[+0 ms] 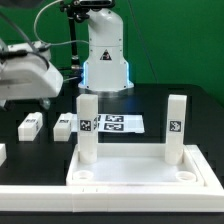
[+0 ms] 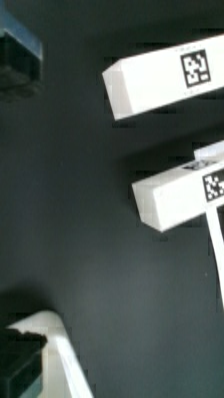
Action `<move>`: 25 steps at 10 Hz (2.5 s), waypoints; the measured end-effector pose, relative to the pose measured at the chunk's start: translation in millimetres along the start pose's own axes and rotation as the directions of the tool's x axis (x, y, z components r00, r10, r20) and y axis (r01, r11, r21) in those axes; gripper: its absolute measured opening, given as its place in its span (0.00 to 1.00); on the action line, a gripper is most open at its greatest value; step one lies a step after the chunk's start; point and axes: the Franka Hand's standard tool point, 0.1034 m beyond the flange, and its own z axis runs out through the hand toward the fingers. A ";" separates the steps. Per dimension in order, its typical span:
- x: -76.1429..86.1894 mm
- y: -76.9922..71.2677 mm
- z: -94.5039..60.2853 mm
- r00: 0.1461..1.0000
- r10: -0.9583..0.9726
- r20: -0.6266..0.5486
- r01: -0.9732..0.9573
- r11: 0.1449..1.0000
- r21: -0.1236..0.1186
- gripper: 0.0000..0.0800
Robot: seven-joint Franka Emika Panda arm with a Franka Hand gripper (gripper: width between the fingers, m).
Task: Assemble desk
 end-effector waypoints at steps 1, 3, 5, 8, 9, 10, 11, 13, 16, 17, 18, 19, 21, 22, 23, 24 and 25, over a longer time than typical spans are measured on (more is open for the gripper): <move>-10.3 5.0 12.7 0.998 0.013 0.059 -0.014 1.000 0.017 0.81; -20.6 8.8 29.4 0.985 0.032 0.170 -0.036 0.999 0.017 0.81; -17.5 9.8 34.7 0.973 0.034 0.228 -0.039 0.999 0.016 0.81; -12.4 7.1 45.5 0.980 0.031 0.198 -0.032 0.999 0.001 0.81; -15.4 5.4 55.0 0.978 0.032 0.208 -0.032 0.999 -0.003 0.81; -16.6 5.5 60.4 0.977 0.034 0.213 -0.034 0.999 -0.005 0.81; -16.7 5.9 64.9 0.976 0.036 0.213 -0.035 0.999 -0.007 0.81; -18.0 3.5 72.5 0.975 0.043 0.218 -0.041 0.999 -0.014 0.81; -17.7 1.9 75.9 0.975 0.044 0.217 -0.040 0.999 -0.020 0.81; -17.0 1.8 74.0 0.976 0.043 0.214 -0.039 0.999 -0.022 0.81; -16.9 1.8 74.2 0.976 0.043 0.215 -0.039 0.999 -0.022 0.81; -16.9 1.9 74.3 0.976 0.043 0.215 -0.039 0.999 -0.022 0.81; -18.9 1.5 73.3 0.976 0.042 0.215 -0.039 0.999 -0.020 0.81; -23.9 -0.4 74.8 0.975 0.041 0.219 -0.038 0.999 -0.019 0.81; -28.4 -1.1 76.5 0.974 0.041 0.224 -0.038 0.999 -0.016 0.81; -31.7 -0.6 78.5 0.973 0.042 0.229 -0.040 0.999 -0.013 0.81; -33.4 0.7 82.1 0.971 0.045 0.234 -0.044 0.999 -0.012 0.81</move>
Offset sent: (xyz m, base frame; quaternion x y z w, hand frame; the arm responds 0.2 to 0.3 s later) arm 0.0000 0.0000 0.0000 0.0000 -0.1296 0.0000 0.9916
